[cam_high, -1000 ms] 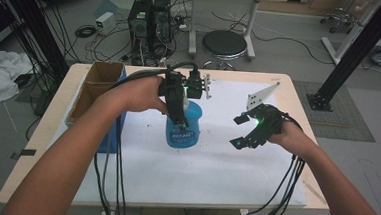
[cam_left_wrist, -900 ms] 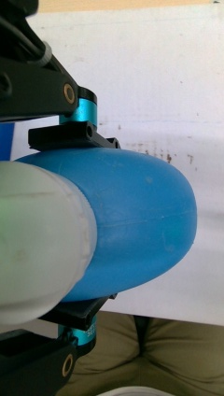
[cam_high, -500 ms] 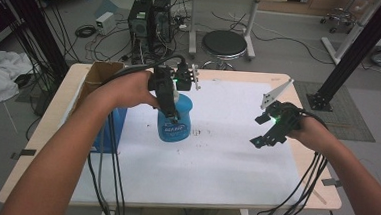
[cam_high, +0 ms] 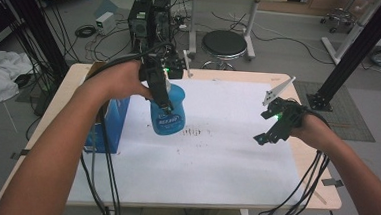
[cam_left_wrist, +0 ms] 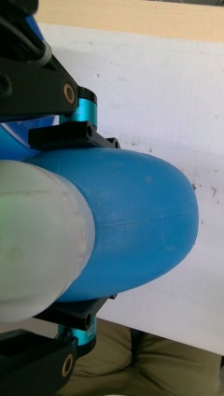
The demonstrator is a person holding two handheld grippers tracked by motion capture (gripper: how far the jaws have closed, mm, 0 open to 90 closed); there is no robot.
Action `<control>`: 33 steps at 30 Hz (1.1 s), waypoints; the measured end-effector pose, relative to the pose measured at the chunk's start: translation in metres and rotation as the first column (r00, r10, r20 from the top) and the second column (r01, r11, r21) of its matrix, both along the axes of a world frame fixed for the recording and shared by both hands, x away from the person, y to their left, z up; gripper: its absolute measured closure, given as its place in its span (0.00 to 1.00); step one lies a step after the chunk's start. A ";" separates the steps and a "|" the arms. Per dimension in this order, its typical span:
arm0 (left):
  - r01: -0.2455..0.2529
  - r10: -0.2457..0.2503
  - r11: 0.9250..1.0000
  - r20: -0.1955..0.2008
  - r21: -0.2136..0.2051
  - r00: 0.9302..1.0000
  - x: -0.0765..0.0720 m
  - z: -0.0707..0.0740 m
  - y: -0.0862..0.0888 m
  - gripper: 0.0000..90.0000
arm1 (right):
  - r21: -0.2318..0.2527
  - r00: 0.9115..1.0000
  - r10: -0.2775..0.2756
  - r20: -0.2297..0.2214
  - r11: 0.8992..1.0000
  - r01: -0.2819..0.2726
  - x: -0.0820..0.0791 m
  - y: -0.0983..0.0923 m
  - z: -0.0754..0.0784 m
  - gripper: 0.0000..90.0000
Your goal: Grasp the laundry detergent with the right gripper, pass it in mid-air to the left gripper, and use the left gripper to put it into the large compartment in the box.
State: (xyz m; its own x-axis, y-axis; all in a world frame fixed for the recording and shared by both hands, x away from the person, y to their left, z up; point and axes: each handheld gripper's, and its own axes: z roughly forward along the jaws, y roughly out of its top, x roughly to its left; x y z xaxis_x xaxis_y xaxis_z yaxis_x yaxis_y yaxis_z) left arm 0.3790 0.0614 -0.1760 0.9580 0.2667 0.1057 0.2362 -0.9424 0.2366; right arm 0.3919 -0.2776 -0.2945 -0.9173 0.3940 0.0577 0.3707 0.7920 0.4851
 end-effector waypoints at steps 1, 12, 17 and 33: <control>-0.015 0.015 1.000 0.003 -0.001 1.000 0.001 0.003 0.003 0.41 | -0.004 1.000 -0.008 -0.004 1.000 0.008 0.001 -0.001 0.000 0.01; -0.207 0.207 0.978 0.019 0.011 0.978 0.009 0.042 0.041 0.41 | -0.032 0.999 0.044 -0.004 0.999 -0.044 0.014 -0.009 0.022 0.01; -0.279 0.279 0.960 0.024 0.001 0.960 0.012 0.057 0.063 0.41 | -0.052 0.996 0.081 0.023 0.995 -0.080 0.013 -0.012 0.028 0.01; -0.381 0.382 0.924 0.032 -0.042 0.923 0.009 0.089 0.121 0.42 | -0.048 0.994 0.104 0.009 0.993 -0.104 0.017 -0.011 0.028 0.01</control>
